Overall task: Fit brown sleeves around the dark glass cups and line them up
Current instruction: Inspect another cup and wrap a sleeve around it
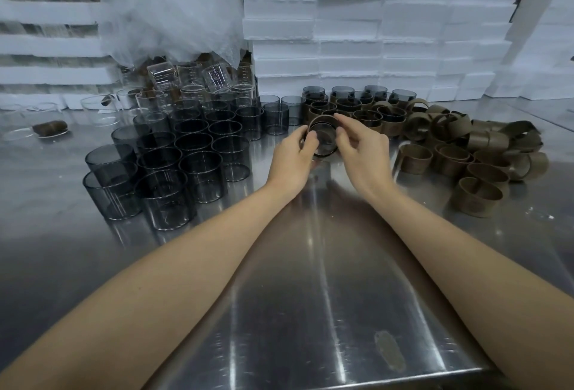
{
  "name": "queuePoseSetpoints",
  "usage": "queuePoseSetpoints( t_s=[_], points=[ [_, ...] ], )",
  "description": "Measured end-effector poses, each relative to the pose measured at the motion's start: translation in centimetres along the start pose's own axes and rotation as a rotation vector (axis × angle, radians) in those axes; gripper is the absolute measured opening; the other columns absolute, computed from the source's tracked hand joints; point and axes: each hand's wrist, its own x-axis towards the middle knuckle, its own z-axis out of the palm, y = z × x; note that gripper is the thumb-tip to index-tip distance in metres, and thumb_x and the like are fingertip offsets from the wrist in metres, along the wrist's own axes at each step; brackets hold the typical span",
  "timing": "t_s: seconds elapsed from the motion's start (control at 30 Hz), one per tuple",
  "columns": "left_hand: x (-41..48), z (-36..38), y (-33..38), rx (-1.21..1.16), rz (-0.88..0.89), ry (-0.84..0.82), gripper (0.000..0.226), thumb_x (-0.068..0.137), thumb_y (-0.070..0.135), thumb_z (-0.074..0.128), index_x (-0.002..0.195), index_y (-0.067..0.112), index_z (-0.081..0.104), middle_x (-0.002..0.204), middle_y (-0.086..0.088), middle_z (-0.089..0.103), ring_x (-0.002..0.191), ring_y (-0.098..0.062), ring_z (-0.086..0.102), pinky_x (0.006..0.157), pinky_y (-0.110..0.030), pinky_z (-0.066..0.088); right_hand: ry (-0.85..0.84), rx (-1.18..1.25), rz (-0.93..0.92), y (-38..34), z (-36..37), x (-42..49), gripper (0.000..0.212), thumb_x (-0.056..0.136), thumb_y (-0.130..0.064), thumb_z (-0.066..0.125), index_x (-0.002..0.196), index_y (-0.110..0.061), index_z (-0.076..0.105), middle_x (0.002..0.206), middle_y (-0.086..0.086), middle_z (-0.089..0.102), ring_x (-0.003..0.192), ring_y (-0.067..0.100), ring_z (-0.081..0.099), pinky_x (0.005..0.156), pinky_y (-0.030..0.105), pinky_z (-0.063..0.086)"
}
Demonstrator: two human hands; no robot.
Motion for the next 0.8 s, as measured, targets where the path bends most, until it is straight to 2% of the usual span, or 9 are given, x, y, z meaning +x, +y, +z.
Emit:
queuePoseSetpoints(
  t_s=[0.07,0.13,0.2,0.33,0.47,0.57,0.67,0.73,0.8],
  points=[
    [0.1,0.0,-0.1,0.023,-0.001,0.012,0.029,0.103,0.022,0.041,0.109,0.005,0.063,0.091,-0.017,0.06,0.102,-0.042,0.059,0.09,-0.057,0.052,-0.007,-0.002,0.001,-0.1,0.0,0.0,0.028,0.098,-0.011,0.051,0.122,-0.009,0.067,0.096,-0.003,0.071,0.09,0.013,0.067,0.089,0.029,0.052],
    [0.1,0.1,-0.1,0.037,-0.001,0.016,0.027,0.103,0.021,0.04,0.105,0.006,0.063,0.085,-0.009,0.057,0.097,-0.04,0.059,0.091,-0.058,0.052,-0.007,0.005,0.008,-0.1,0.0,-0.1,0.026,0.098,-0.011,0.051,0.114,-0.011,0.071,0.095,0.004,0.074,0.091,0.021,0.069,0.088,0.04,0.053],
    [0.1,0.1,0.0,0.048,-0.002,0.022,0.027,0.102,0.019,0.039,0.106,0.008,0.063,0.084,-0.008,0.057,0.097,-0.041,0.059,0.091,-0.058,0.051,-0.006,0.022,0.026,0.0,0.1,-0.1,0.024,0.097,-0.012,0.052,0.109,-0.011,0.073,0.092,0.008,0.075,0.091,0.026,0.068,0.087,0.045,0.052],
    [0.0,0.2,0.2,0.069,0.0,0.027,0.028,0.102,0.016,0.038,0.114,0.007,0.063,0.095,-0.019,0.063,0.099,-0.039,0.059,0.092,-0.057,0.051,-0.008,0.024,0.035,0.1,0.0,-0.1,0.025,0.097,-0.011,0.051,0.107,-0.011,0.074,0.089,0.012,0.074,0.09,0.032,0.067,0.085,0.049,0.051],
    [-0.1,0.3,0.3,0.122,-0.011,0.022,0.03,0.1,0.011,0.037,0.118,0.004,0.06,0.091,-0.013,0.06,0.094,-0.035,0.057,0.095,-0.055,0.05,-0.024,0.004,0.032,0.2,0.1,0.1,0.026,0.098,-0.009,0.05,0.114,-0.009,0.071,0.094,0.01,0.074,0.09,0.026,0.067,0.086,0.043,0.051],
    [-0.1,0.1,0.4,0.169,-0.011,0.009,0.031,0.099,0.008,0.035,0.118,0.001,0.059,0.101,-0.023,0.063,0.1,-0.038,0.058,0.095,-0.055,0.049,-0.042,0.006,0.033,0.4,0.3,0.2,0.027,0.099,-0.007,0.048,0.117,-0.008,0.068,0.097,0.008,0.073,0.091,0.022,0.066,0.087,0.04,0.051],
    [-0.1,0.1,0.4,0.191,-0.002,0.003,0.029,0.099,0.006,0.036,0.116,0.0,0.058,0.102,-0.026,0.062,0.099,-0.041,0.058,0.094,-0.055,0.05,-0.073,-0.009,0.012,0.6,0.3,0.2,0.029,0.1,-0.005,0.045,0.12,-0.005,0.066,0.099,0.011,0.071,0.092,0.024,0.065,0.085,0.033,0.051],
    [-0.1,0.1,0.4,0.197,0.015,0.01,0.028,0.098,0.005,0.037,0.114,0.002,0.06,0.094,-0.023,0.063,0.091,-0.041,0.057,0.092,-0.054,0.051,-0.09,-0.057,-0.019,0.8,0.3,0.3,0.03,0.101,-0.005,0.043,0.123,-0.004,0.063,0.104,0.012,0.07,0.096,0.022,0.065,0.084,0.024,0.047],
    [-0.2,0.2,0.3,0.203,0.04,0.029,0.027,0.096,0.003,0.038,0.112,0.002,0.06,0.076,-0.01,0.057,0.075,-0.031,0.052,0.089,-0.054,0.052,-0.099,-0.1,-0.049,0.9,0.2,0.3,0.032,0.101,-0.003,0.042,0.127,-0.003,0.06,0.111,0.013,0.069,0.102,0.021,0.063,0.085,0.016,0.044]
  ],
)
